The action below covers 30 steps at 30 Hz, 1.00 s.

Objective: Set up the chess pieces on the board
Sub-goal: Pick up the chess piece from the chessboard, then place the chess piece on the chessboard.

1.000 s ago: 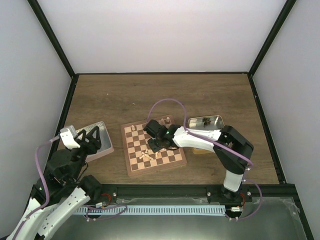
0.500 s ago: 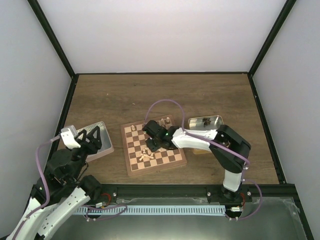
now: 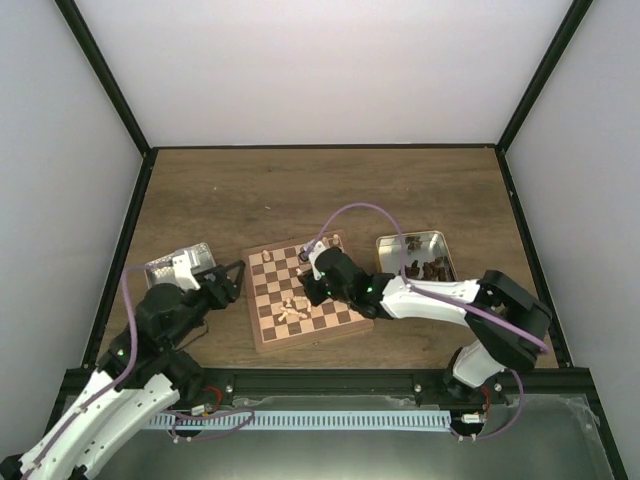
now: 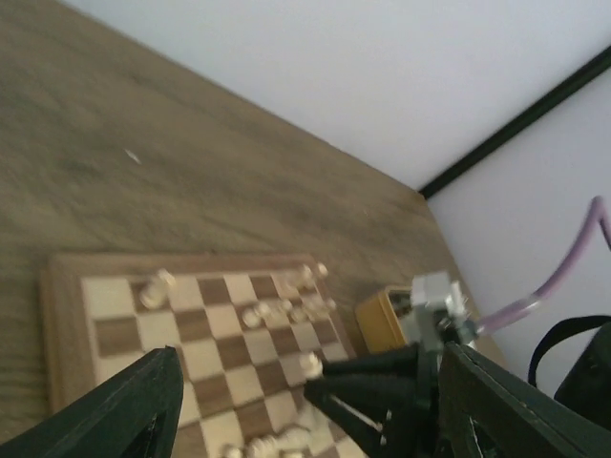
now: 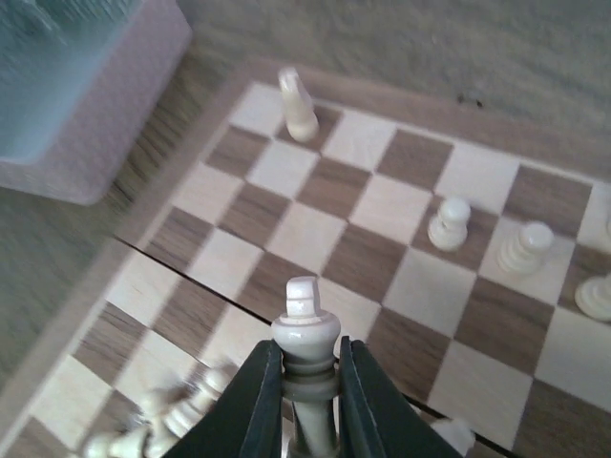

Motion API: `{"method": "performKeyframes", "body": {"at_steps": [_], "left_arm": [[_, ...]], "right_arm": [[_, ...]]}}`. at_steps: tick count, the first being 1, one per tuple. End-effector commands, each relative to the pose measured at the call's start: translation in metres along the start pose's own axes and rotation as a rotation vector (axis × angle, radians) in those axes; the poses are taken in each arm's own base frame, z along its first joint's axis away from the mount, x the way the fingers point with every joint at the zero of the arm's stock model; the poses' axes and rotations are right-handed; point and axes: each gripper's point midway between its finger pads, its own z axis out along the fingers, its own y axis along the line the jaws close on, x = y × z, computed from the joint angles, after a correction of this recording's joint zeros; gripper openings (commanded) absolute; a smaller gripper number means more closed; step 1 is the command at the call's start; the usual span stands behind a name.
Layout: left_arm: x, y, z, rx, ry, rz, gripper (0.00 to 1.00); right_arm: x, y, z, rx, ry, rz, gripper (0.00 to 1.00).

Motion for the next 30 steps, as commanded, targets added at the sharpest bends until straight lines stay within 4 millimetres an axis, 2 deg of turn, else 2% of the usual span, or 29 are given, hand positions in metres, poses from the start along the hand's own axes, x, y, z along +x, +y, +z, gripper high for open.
{"method": "performKeyframes", "body": {"at_steps": [1, 9, 15, 17, 24, 30], "left_arm": [[0.025, -0.024, 0.016, 0.159, 0.098, -0.178, 0.75], [0.048, -0.043, 0.031, 0.263, 0.212, -0.268, 0.75], [0.061, -0.062, 0.038, 0.302, 0.342, -0.226, 0.67], [0.059, -0.065, 0.039, 0.298, 0.355, -0.196, 0.65], [0.065, -0.075, 0.041, 0.326, 0.413, -0.161, 0.59], [0.072, -0.071, 0.047, 0.308, 0.439, -0.152, 0.41]], "right_arm": [[-0.047, 0.024, -0.021, -0.124, -0.228, 0.036, 0.04], [-0.058, 0.050, -0.040, -0.293, -0.313, 0.019, 0.05], [-0.060, 0.077, -0.067, -0.466, -0.368, -0.079, 0.06], [-0.058, 0.084, -0.075, -0.510, -0.379, -0.107, 0.07], [-0.062, 0.092, -0.088, -0.558, -0.406, -0.155, 0.07], [-0.067, 0.091, -0.092, -0.554, -0.425, -0.151, 0.07]]}}
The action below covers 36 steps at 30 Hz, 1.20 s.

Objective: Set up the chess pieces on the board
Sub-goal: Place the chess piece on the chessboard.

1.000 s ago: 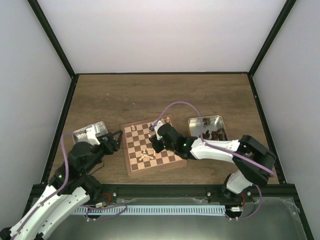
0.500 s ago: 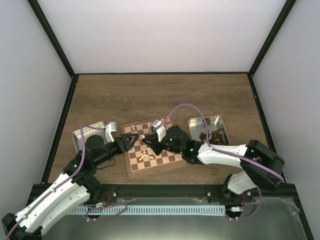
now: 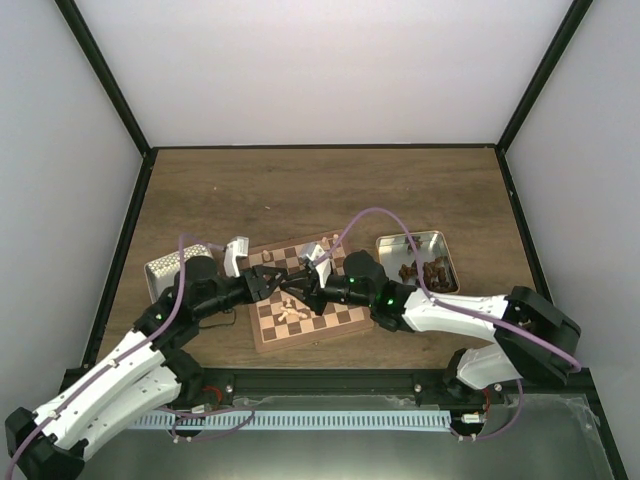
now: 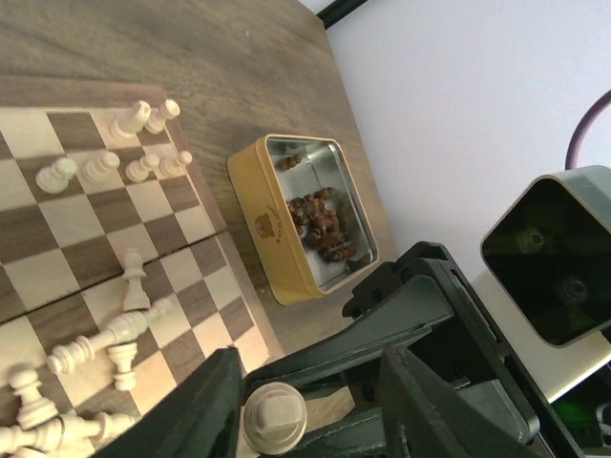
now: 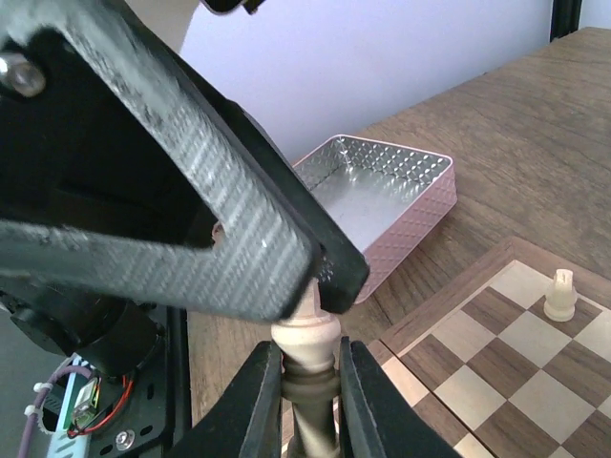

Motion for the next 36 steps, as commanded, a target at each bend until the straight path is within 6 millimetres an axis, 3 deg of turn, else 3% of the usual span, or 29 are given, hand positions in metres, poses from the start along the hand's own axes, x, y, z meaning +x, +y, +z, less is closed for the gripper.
{"method": "performKeyframes", "body": {"at_steps": [1, 10, 15, 18, 22, 24, 30, 36], "left_arm": [[0.000, -0.011, 0.001, 0.049, 0.016, 0.028, 0.39], [0.011, -0.006, 0.010, 0.056, 0.073, 0.020, 0.27], [0.012, 0.001, 0.013, 0.035, 0.075, 0.024, 0.15], [0.007, 0.001, 0.012, 0.024, 0.046, 0.042, 0.12], [-0.008, 0.005, 0.006, -0.029, -0.024, 0.105, 0.09], [-0.017, 0.013, 0.004, -0.100, -0.061, 0.151, 0.09], [-0.046, 0.031, -0.003, -0.281, -0.165, 0.292, 0.09], [-0.065, 0.036, 0.013, -0.329, -0.217, 0.361, 0.09]], "right_arm": [[-0.019, 0.010, -0.005, -0.024, -0.065, -0.039, 0.07], [-0.020, 0.003, -0.007, 0.010, -0.101, -0.001, 0.07], [-0.023, 0.003, -0.009, 0.015, -0.113, 0.004, 0.09], [-0.020, 0.000, -0.010, 0.033, -0.105, 0.024, 0.16], [-0.013, -0.010, -0.015, 0.094, -0.085, 0.070, 0.43], [-0.009, -0.016, -0.022, 0.135, -0.084, 0.102, 0.52], [0.001, -0.029, -0.047, 0.244, -0.088, 0.204, 0.63], [0.010, -0.074, -0.083, 0.563, -0.112, 0.407, 0.66]]}}
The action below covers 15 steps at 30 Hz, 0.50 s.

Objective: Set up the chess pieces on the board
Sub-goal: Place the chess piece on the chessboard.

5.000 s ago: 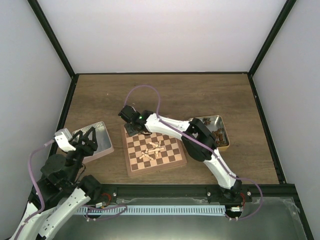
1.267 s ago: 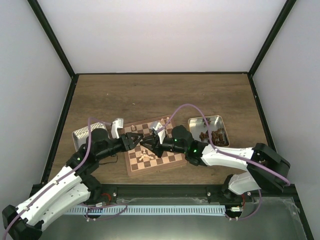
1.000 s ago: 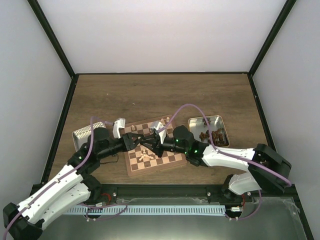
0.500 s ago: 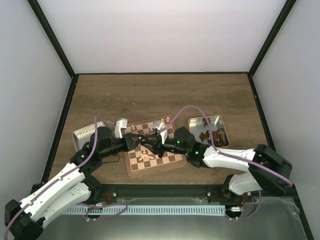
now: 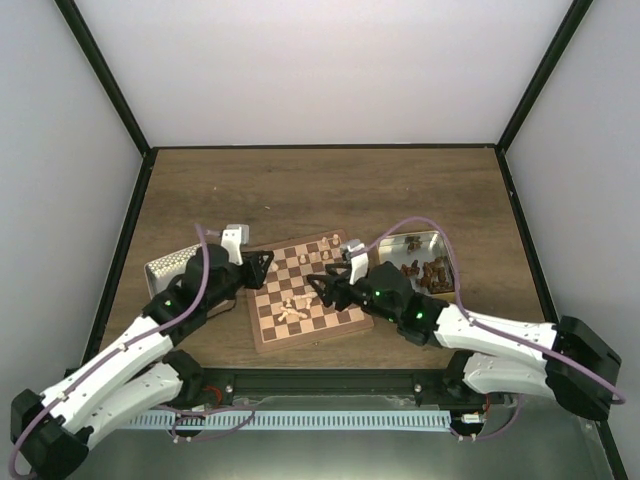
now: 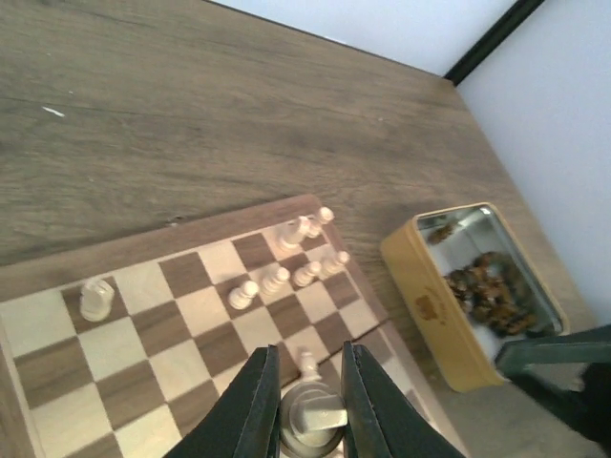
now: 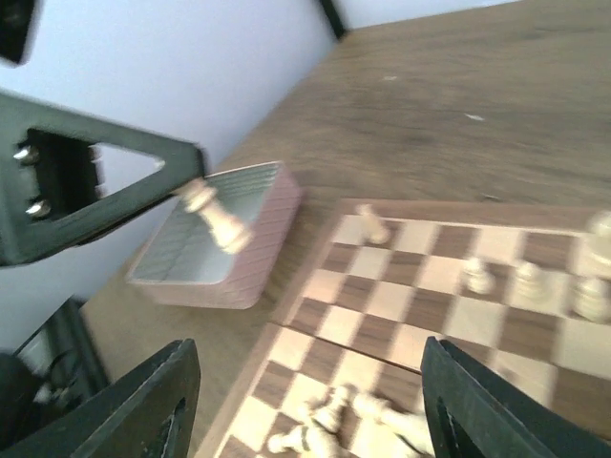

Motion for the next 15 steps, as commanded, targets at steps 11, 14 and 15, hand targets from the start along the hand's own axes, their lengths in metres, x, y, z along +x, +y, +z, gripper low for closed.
{"method": "performKeyframes", "body": {"at_steps": [11, 14, 15], "left_arm": [[-0.029, 0.017, 0.081, -0.162, -0.091, 0.257, 0.10], [-0.027, 0.024, 0.098, -0.197, -0.095, 0.305, 0.12], [-0.026, 0.027, 0.104, -0.207, -0.094, 0.314, 0.12]], "right_arm": [[-0.013, -0.090, -0.007, 0.480, -0.005, 0.267, 0.65], [-0.007, -0.095, -0.006, 0.487, 0.026, 0.259, 0.65], [-0.005, -0.096, -0.007, 0.489, 0.034, 0.256, 0.65]]}}
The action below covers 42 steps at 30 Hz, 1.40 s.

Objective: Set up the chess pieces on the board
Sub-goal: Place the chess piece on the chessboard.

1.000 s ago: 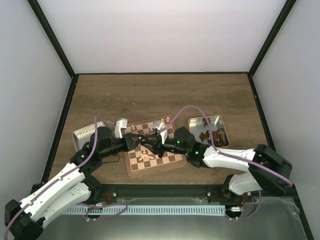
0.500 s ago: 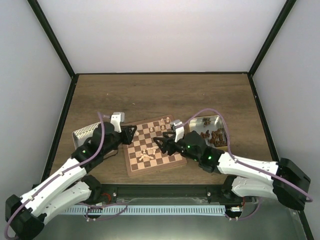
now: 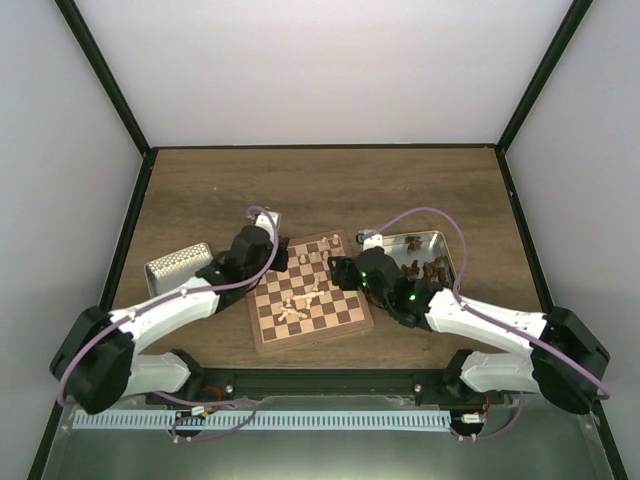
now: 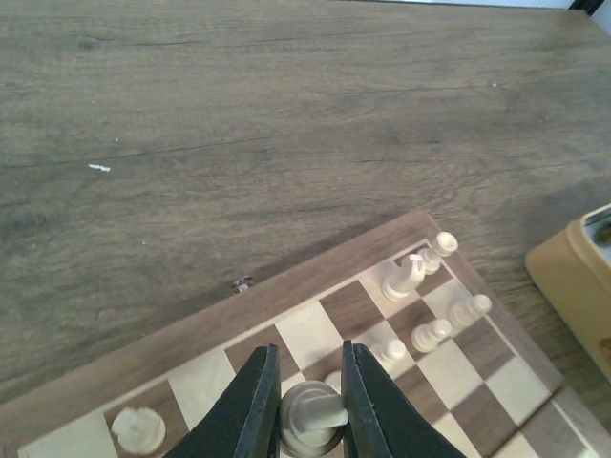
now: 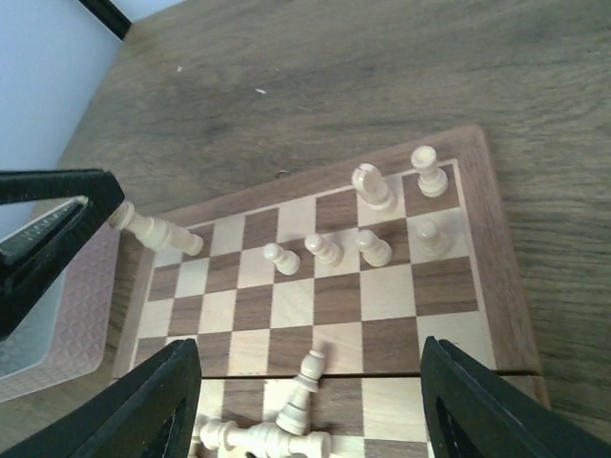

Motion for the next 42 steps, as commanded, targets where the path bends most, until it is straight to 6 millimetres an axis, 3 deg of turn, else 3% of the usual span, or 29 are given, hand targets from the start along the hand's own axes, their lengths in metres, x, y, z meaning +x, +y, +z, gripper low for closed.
{"method": "performKeyframes", "body": {"at_steps": [1, 11, 25, 33, 37, 42], "left_arm": [[-0.027, -0.004, 0.019, -0.028, -0.116, 0.077, 0.12], [-0.007, 0.005, 0.056, -0.068, -0.118, 0.091, 0.13], [0.038, 0.015, 0.068, -0.066, -0.009, 0.017, 0.15], [0.033, 0.013, 0.061, -0.065, 0.008, 0.020, 0.40], [0.016, 0.004, 0.047, -0.033, -0.003, -0.010, 0.51], [0.000, 0.004, 0.039, -0.097, 0.102, -0.041, 0.54]], "right_arm": [[-0.004, -0.006, 0.001, 0.033, 0.011, 0.006, 0.65], [-0.007, -0.006, -0.012, 0.017, 0.013, -0.003, 0.65], [-0.012, -0.007, -0.025, 0.001, -0.010, 0.008, 0.66], [-0.018, -0.003, -0.028, -0.016, -0.028, 0.023, 0.66], [-0.021, 0.000, -0.030, -0.026, -0.033, 0.020, 0.66], [-0.025, 0.001, -0.034, -0.032, -0.045, 0.030, 0.66]]}}
